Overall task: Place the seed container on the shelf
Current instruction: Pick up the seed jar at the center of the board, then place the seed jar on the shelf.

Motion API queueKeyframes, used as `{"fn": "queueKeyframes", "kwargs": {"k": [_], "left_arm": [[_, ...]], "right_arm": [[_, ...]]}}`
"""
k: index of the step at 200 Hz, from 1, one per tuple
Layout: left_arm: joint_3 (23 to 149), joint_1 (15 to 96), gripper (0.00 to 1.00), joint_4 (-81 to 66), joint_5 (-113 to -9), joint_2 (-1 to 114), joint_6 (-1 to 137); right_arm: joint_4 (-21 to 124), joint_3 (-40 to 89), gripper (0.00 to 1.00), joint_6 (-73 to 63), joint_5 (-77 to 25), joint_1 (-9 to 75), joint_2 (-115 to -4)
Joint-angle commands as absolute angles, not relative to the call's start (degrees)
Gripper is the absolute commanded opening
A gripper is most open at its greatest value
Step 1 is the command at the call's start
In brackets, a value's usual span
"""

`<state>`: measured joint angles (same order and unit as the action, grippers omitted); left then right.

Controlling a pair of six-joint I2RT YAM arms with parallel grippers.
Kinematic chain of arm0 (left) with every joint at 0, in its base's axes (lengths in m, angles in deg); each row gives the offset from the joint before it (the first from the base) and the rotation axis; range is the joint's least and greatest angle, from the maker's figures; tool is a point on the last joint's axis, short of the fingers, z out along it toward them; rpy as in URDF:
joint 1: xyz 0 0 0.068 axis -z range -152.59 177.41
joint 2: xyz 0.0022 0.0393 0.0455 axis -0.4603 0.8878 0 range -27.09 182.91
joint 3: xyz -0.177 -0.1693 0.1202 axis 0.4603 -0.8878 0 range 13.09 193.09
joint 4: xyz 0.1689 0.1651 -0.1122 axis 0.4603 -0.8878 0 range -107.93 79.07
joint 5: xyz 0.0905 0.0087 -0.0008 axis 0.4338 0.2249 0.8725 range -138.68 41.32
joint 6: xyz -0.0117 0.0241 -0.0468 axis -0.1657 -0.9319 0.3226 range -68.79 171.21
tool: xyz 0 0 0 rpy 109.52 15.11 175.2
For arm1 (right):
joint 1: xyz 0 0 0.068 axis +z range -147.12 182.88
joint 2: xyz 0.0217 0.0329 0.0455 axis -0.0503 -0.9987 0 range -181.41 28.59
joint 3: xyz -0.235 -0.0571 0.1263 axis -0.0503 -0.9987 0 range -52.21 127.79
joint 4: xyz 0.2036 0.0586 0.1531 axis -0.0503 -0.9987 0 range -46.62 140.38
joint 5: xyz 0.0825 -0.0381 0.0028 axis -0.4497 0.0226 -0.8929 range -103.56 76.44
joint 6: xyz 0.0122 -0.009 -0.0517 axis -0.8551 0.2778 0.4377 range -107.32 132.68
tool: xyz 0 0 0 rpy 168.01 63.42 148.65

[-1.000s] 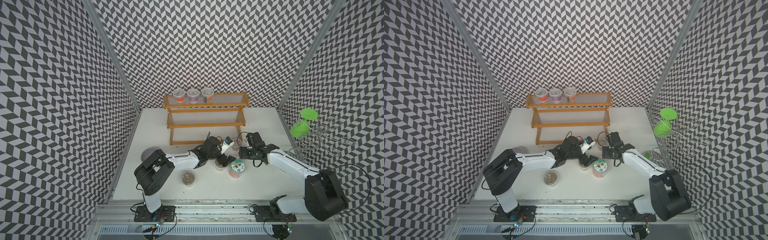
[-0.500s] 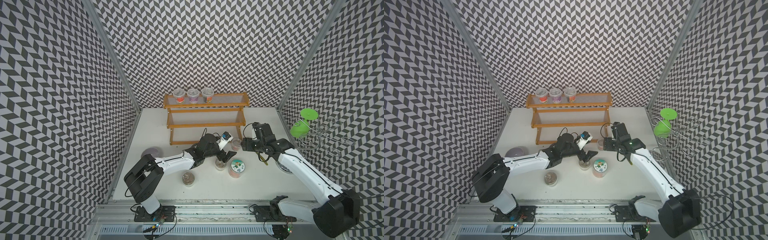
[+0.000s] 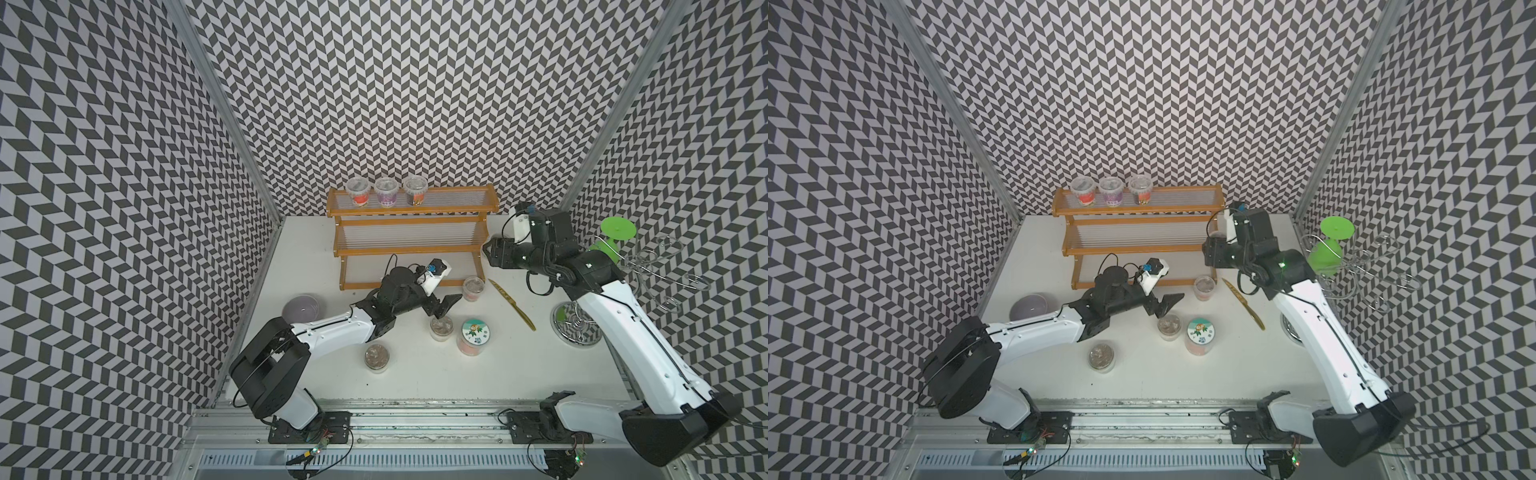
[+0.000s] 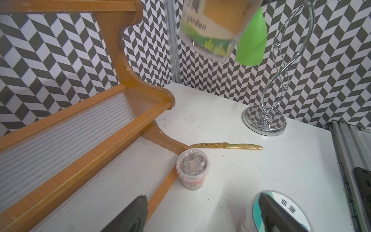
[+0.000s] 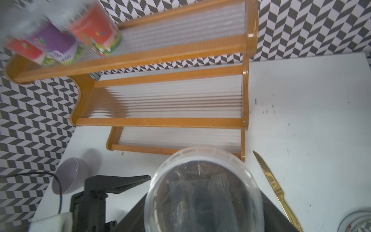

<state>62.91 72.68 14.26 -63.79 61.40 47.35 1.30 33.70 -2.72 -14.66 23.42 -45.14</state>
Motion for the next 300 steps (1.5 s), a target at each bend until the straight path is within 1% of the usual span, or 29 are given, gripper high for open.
{"fn": "queueKeyframes", "kwargs": {"k": [1, 76, 152, 192, 300], "left_arm": [[64.4, 71.8, 0.9, 16.3, -64.4, 60.1, 45.8], [67.6, 67.9, 0.91, 18.5, -66.2, 60.6, 46.8], [70.2, 65.7, 0.91, 19.6, -67.5, 61.9, 48.3], [70.8, 64.2, 0.91, 20.1, -67.6, 61.8, 50.6], [70.1, 63.2, 0.91, 18.6, -67.7, 59.8, 50.0]], "right_arm": [[0.1, 38.7, 0.73, -1.2, -15.8, 23.4, -48.4], [-0.9, 58.6, 0.72, -0.6, -18.6, 24.1, -62.6], [-2.1, 77.4, 0.71, -1.0, -18.1, 24.8, -76.9], [-1.3, 81.5, 0.71, -1.2, -18.3, 25.2, -80.8], [0.5, 82.2, 0.7, -0.8, -17.5, 26.0, -83.3]]}}
